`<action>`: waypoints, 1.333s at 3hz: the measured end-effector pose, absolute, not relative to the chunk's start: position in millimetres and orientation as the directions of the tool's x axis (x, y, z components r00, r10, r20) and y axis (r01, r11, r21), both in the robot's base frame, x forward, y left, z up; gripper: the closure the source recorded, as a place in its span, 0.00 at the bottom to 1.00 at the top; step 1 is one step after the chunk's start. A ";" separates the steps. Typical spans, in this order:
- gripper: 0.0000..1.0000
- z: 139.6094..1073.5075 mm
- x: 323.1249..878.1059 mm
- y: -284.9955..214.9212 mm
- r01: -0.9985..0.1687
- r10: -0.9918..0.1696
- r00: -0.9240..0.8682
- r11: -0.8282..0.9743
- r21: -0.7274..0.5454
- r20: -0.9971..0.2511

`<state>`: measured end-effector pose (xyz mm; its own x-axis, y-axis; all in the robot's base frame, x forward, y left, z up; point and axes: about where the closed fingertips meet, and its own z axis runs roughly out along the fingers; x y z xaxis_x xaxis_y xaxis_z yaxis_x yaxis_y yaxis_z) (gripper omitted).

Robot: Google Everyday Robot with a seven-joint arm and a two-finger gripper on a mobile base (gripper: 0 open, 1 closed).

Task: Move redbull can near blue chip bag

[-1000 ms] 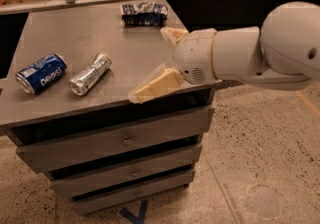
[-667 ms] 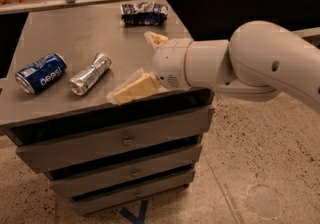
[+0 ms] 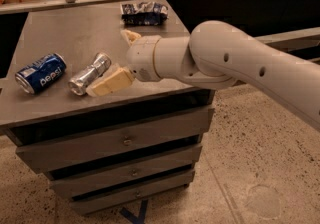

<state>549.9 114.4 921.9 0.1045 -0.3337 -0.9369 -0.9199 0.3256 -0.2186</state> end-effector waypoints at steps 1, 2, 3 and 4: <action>0.00 912.1 567.8 135.2 -0.934 -0.322 0.120 0.283 -0.216 -0.939; 0.00 901.6 590.8 142.5 -0.949 -0.301 0.112 0.249 -0.191 -0.947; 0.00 893.0 616.2 135.2 -0.965 -0.271 0.098 0.211 -0.159 -0.958; 0.00 888.1 638.7 126.1 -0.978 -0.266 0.105 0.145 -0.147 -0.958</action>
Offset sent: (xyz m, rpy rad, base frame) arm 0.0738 0.0300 -0.0335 0.0526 0.0517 0.1295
